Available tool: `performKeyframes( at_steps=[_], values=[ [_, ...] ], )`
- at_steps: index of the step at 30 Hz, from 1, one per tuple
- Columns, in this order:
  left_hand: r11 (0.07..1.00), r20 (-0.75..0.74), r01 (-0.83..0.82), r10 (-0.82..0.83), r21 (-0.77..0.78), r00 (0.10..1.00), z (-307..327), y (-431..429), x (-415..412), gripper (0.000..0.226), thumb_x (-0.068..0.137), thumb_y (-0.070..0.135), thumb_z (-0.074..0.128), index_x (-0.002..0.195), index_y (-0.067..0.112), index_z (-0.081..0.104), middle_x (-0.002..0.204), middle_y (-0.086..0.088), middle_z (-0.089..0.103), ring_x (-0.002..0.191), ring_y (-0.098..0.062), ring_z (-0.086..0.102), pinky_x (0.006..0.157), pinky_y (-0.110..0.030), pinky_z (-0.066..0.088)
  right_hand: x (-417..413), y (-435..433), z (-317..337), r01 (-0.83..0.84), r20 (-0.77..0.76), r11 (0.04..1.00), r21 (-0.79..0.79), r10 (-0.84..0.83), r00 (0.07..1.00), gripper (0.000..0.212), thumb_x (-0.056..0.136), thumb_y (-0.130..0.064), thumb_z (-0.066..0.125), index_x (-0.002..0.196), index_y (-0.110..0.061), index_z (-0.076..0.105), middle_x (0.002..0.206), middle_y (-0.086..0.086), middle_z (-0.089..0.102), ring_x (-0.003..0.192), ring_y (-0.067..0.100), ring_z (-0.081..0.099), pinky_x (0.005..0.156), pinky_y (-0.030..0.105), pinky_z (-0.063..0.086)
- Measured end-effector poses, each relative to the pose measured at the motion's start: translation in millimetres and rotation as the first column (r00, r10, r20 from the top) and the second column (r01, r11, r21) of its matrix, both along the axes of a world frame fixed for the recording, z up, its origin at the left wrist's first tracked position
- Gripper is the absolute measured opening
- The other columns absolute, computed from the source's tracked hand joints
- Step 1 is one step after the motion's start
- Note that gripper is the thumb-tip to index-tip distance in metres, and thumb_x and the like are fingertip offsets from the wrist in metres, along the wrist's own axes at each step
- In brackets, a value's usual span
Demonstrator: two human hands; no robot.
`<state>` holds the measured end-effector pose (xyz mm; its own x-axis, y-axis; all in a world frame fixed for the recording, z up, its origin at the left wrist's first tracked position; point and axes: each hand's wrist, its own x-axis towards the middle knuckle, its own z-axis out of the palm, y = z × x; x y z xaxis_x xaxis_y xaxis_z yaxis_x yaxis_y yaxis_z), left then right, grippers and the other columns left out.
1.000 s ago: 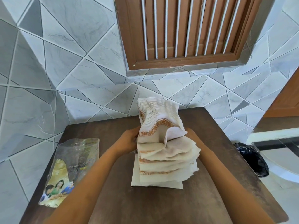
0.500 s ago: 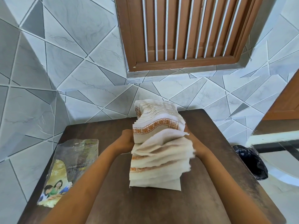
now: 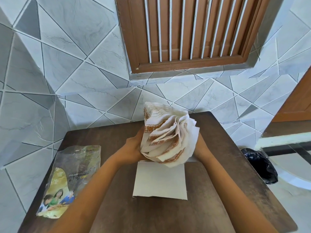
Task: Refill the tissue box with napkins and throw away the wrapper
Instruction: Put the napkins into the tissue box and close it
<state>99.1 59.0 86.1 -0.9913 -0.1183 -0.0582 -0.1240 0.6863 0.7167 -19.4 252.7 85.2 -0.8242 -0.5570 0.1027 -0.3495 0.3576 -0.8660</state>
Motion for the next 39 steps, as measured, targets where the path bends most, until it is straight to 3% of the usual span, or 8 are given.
performKeyframes(
  at_steps=[4,12,20,26,29,33,36,39],
  values=[
    [0.994,-0.09,-0.1,0.097,-0.033,0.991,-8.2,-0.4,-5.1,0.036,0.06,0.029,0.064,0.092,0.014,0.068,0.105,-0.01,0.071,0.101,-0.021,0.065,0.081,-0.036,0.054,2.5,0.0,-4.2,0.007,-0.001,0.999,-0.033,-0.007,1.0,0.02,0.086,0.014,0.045,0.079,-0.002,0.055,0.065,-0.01,0.033,0.057,0.001,0.046,0.065,0.01,0.033],
    [0.896,-0.103,-0.005,-0.046,-0.444,0.994,-19.1,12.9,-16.4,0.054,0.069,0.042,0.036,0.087,0.003,0.068,0.08,-0.011,0.067,0.093,-0.034,0.066,0.096,-0.052,0.041,-1.1,16.7,-10.0,-0.091,-0.18,0.995,-0.047,0.082,0.98,0.043,0.071,-0.028,0.051,0.101,0.001,0.06,0.078,-0.019,0.055,0.064,-0.008,0.057,0.06,0.001,0.041],
    [0.992,-0.189,-0.045,0.067,0.12,0.98,-0.3,20.7,3.4,0.117,0.061,0.038,0.076,0.146,0.034,-0.004,0.133,0.015,0.045,0.118,-0.003,0.047,0.099,-0.025,0.037,-0.5,17.4,-19.2,-0.004,-0.174,0.989,-0.145,-0.022,0.985,0.047,0.07,-0.042,0.048,0.096,-0.004,0.059,0.068,-0.019,0.055,0.062,-0.008,0.056,0.06,0.016,0.042],
    [0.872,-0.285,-0.16,0.317,0.463,0.905,-17.7,24.9,-0.5,0.062,0.066,0.043,0.063,0.125,0.029,0.05,0.114,0.013,0.063,0.102,0.004,0.06,0.08,-0.018,0.049,-1.8,19.0,-18.2,-0.054,-0.075,0.99,-0.128,0.045,0.996,0.026,0.074,-0.022,0.051,0.096,-0.014,0.062,0.074,-0.016,0.052,0.064,-0.006,0.056,0.062,0.01,0.041],
    [0.836,-0.217,-0.182,0.334,0.518,0.917,-19.2,19.1,-3.6,0.033,0.073,0.033,0.065,0.105,0.038,0.058,0.101,0.017,0.069,0.096,0.001,0.062,0.08,-0.022,0.051,-2.0,26.8,-8.6,-0.21,0.017,0.95,-0.231,0.22,0.975,0.029,0.073,-0.028,0.053,0.098,-0.044,0.057,0.087,-0.013,0.056,0.082,-0.017,0.058,0.073,0.003,0.042],
    [0.86,-0.131,-0.156,0.249,0.487,0.96,-16.5,10.3,-2.1,0.038,0.08,0.024,0.066,0.115,0.034,0.054,0.113,0.013,0.066,0.109,-0.008,0.06,0.088,-0.028,0.051,-7.8,37.9,-7.9,-0.276,0.077,0.935,-0.224,0.299,0.951,0.031,0.079,-0.021,0.057,0.109,-0.024,0.05,0.103,-0.02,0.065,0.1,-0.014,0.055,0.085,0.005,0.042],
    [0.925,-0.094,-0.111,0.154,0.363,0.984,-4.7,13.1,1.4,0.067,0.075,0.019,0.072,0.131,0.032,0.038,0.121,0.012,0.057,0.112,-0.008,0.056,0.085,-0.026,0.053,-21.7,24.6,-22.6,-0.245,0.095,0.965,-0.089,0.254,0.963,0.015,0.087,0.001,0.053,0.098,-0.008,0.05,0.091,-0.009,0.052,0.083,-0.026,0.052,0.083,0.004,0.038],
    [0.933,-0.086,-0.042,0.077,0.357,0.993,10.5,18.4,0.4,0.091,0.07,0.002,0.076,0.138,0.03,0.022,0.12,0.022,0.049,0.105,0.004,0.054,0.068,-0.017,0.055,-26.1,23.1,-27.2,-0.122,0.05,0.992,0.036,0.12,0.991,0.035,0.066,-0.024,0.081,0.077,-0.006,0.054,0.071,0.0,0.046,0.057,-0.02,0.055,0.076,0.014,0.036]
  ],
)
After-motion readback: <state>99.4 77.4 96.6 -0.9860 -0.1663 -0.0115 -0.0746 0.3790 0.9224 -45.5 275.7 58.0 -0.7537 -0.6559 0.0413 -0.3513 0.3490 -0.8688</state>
